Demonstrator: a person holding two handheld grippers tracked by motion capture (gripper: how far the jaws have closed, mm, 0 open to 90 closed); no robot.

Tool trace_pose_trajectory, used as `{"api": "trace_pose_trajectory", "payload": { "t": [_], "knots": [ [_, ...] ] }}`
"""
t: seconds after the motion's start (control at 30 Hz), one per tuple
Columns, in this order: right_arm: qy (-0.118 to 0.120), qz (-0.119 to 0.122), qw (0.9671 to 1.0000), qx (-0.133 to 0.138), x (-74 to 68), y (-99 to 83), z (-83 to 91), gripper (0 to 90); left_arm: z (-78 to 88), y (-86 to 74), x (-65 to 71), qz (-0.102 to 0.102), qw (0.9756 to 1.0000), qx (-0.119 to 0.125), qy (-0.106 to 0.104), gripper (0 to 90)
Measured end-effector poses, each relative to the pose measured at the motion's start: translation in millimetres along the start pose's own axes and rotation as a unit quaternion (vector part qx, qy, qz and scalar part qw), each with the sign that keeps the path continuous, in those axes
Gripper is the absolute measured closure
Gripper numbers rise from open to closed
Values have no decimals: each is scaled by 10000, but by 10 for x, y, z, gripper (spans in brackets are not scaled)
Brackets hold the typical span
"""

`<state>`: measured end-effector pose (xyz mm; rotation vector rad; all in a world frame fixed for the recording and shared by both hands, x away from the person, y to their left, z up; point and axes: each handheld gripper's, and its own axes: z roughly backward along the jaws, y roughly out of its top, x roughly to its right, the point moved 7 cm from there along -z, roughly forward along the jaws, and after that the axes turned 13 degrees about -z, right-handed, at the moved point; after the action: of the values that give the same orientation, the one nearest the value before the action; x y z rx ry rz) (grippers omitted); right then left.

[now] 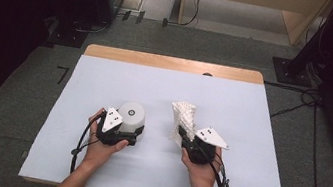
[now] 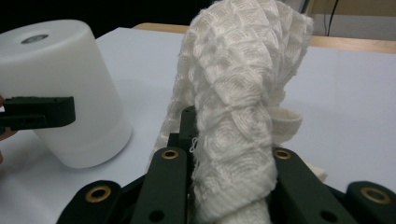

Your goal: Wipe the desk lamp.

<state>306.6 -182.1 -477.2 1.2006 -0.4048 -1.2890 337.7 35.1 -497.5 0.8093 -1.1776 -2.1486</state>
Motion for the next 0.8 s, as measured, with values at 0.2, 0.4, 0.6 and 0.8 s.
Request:
{"api": "trace_pose_trajectory", "payload": {
  "t": [0.2, 0.4, 0.6, 0.8],
  "knots": [
    [-23, -14, 10000, 28, 25, 13, 15, 771, 2, -29, 6, -59, 10000, -16, -43, 84],
    [-25, 58, 10000, 56, 33, 3, 8, 771, 24, -73, -32, 79, 9998, -154, -68, 23],
    [-67, 42, 9999, 70, 52, 8, 12, 771, 16, -60, 40, 494, 9971, -340, 464, 21],
    [-82, 131, 9999, -20, 30, -52, -26, 771, -20, -69, 82, 602, 9945, -510, 685, 82]
  ]
}}
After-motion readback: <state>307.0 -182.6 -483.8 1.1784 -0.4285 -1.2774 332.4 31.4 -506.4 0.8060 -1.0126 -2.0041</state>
